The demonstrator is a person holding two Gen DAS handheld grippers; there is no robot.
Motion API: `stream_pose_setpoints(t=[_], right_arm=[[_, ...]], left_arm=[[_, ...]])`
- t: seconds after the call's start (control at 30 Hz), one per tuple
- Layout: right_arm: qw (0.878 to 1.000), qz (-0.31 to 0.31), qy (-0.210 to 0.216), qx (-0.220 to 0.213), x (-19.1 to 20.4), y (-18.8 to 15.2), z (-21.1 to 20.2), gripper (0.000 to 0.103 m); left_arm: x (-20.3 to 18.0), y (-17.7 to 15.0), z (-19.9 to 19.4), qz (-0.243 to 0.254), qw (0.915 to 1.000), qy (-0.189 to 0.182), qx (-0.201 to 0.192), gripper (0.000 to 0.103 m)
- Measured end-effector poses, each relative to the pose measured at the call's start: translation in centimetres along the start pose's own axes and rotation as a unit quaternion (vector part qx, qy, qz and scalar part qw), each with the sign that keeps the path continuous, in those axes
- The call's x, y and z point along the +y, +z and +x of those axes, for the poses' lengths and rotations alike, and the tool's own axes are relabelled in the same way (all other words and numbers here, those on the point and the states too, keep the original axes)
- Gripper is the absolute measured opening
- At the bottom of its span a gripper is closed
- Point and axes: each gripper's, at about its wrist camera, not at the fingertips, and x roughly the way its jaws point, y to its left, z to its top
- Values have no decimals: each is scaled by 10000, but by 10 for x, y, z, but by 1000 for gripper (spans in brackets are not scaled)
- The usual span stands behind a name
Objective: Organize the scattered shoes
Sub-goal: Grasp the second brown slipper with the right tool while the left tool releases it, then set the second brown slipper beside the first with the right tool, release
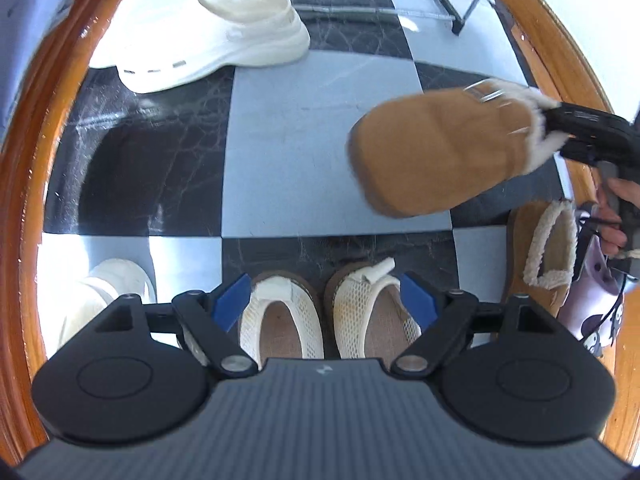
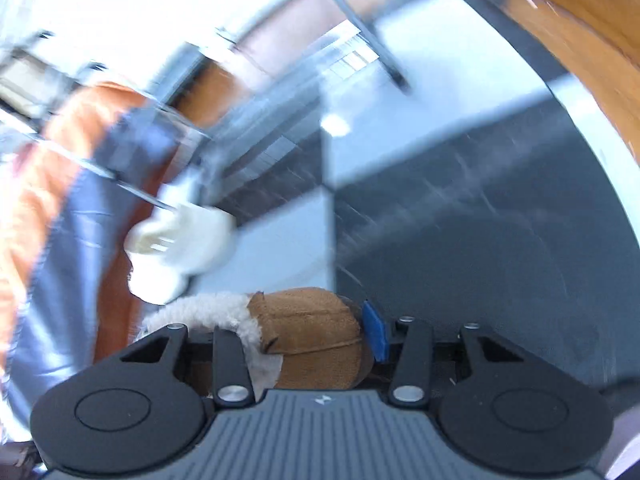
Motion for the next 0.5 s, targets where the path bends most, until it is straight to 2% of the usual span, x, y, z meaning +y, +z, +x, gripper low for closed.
stream_pose_setpoints(t=[0.13, 0.23, 0.3, 0.33, 0.4, 0.43, 0.47, 0.5], right_arm=[[9935, -1125, 135, 54, 30, 25, -25, 45], [9758, -2102, 256, 541, 47, 30, -25, 46], [9653, -2444, 241, 891, 52, 17, -17, 46], [9591, -2562, 96, 1197, 55, 8, -7, 47], [9334, -3024, -335, 1903, 63, -19, 20, 49], [9144, -3364, -665, 2150, 69, -34, 33, 52], [8948, -3639, -1072, 2355, 74, -49, 46, 55], [8856, -3743, -1311, 2418, 78, -58, 51, 57]], left_arm=[[5, 3, -16, -55, 9999, -82, -42, 82], [1, -4, -34, -151, 9996, -221, -105, 82], [-9, -13, -43, -42, 9986, -507, -117, 82], [-14, -19, -45, -17, 9978, -654, -72, 82], [-22, -26, -40, 29, 9968, -789, 136, 82], [-26, -30, -37, 56, 9960, -854, 246, 82], [-29, -32, -32, 84, 9952, -903, 366, 82], [-30, -33, -28, 87, 9946, -925, 457, 82]])
